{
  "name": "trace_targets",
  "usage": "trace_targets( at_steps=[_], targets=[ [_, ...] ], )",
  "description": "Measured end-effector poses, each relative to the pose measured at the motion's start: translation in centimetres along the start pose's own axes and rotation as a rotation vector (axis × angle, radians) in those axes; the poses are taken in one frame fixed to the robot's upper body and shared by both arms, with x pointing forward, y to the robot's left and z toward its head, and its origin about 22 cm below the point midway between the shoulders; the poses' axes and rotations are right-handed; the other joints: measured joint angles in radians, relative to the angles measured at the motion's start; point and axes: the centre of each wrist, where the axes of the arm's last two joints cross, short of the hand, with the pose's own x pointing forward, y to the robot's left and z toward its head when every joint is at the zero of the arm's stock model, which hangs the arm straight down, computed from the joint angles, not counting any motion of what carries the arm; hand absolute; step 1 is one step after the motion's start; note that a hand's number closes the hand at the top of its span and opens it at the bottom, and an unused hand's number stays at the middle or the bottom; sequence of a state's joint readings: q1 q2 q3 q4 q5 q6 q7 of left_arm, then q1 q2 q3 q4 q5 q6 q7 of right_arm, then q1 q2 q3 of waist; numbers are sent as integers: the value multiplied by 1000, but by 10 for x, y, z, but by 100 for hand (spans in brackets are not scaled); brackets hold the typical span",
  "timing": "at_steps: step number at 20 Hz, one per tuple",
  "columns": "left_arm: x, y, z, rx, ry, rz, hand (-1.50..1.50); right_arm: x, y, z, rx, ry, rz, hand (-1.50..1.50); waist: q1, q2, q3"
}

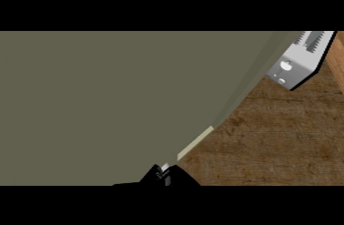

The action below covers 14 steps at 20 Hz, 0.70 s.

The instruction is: Pick up the wine, place it into the cabinet and close the cabinet

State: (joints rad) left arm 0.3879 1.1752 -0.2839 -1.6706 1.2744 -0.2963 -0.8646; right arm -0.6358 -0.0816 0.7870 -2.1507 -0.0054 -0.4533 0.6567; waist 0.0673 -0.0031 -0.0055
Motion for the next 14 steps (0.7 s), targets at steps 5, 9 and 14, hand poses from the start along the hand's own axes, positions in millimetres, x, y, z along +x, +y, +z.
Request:
trace_targets(
  at_steps=[5,9,14],
  targets=[
    [10,14,5,14,14,-14,-150,0,-5,-61,-63,-4,26,150,3,5,2],
    [16,22,5,20,21,-25,-150,3,-20,-103,-55,14,24,150,-4,8,3],
    [21,32,8,26,21,-35,-150,-6,-42,-145,-3,39,33,150,-8,11,4]
  ],
)
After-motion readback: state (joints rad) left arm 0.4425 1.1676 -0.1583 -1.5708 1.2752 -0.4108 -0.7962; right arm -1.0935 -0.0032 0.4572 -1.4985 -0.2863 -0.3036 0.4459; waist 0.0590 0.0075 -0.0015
